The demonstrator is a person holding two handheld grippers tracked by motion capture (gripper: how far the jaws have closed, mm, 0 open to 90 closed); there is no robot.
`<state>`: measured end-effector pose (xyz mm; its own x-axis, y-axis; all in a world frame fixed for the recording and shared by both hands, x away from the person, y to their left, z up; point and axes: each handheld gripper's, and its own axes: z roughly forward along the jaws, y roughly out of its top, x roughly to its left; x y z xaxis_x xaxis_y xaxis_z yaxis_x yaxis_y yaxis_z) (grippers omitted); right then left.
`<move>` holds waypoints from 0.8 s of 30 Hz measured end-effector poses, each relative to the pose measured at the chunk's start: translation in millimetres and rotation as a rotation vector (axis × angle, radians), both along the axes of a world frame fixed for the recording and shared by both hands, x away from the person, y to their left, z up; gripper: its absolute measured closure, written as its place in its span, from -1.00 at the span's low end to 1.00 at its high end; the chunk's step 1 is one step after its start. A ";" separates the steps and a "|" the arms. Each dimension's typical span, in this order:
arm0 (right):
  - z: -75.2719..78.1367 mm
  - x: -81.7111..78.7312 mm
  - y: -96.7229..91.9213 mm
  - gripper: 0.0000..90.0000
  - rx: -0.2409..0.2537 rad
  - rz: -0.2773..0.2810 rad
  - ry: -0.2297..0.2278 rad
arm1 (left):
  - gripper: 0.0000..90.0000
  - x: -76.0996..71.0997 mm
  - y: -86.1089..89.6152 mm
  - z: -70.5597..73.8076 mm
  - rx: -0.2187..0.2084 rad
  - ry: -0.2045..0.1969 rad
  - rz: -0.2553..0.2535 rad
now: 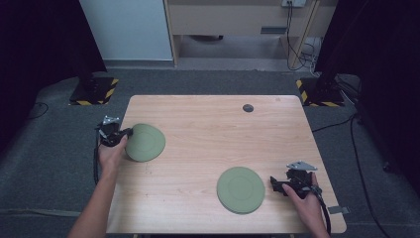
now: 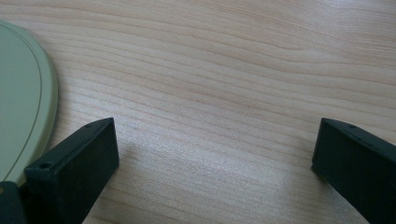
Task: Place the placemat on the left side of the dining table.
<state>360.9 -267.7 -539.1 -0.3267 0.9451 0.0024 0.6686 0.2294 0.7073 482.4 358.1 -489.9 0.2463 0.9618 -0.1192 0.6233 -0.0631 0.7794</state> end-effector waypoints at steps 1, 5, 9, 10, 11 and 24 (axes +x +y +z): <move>0.1 0.1 -0.2 -0.99 -0.001 0.002 0.002 | 0.90 1.6 0.0 -1.1 0.003 0.000 0.000; -0.1 0.7 -0.2 -0.99 -0.002 0.004 0.000 | 0.89 7.5 0.1 -7.1 -0.002 0.011 0.008; -0.1 1.1 -0.2 -0.99 -0.002 0.007 0.000 | 0.89 12.2 -0.2 -9.9 0.001 0.018 0.011; -0.1 1.2 -0.2 -0.99 -0.002 0.007 0.000 | 0.88 13.2 -0.2 -10.3 0.003 0.021 0.015; -0.1 1.2 -0.1 -0.99 -0.002 0.007 0.000 | 0.87 14.1 -0.1 -10.9 0.004 0.021 0.019; -0.1 1.7 0.1 -0.99 -0.001 0.013 0.000 | 0.77 16.8 -1.2 -12.5 0.039 0.025 0.047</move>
<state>362.6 -267.6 -539.2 -0.3391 0.9408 0.0013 0.6657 0.2390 0.7070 499.2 356.9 -502.4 0.1980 0.9763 -0.0873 0.6457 -0.0628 0.7610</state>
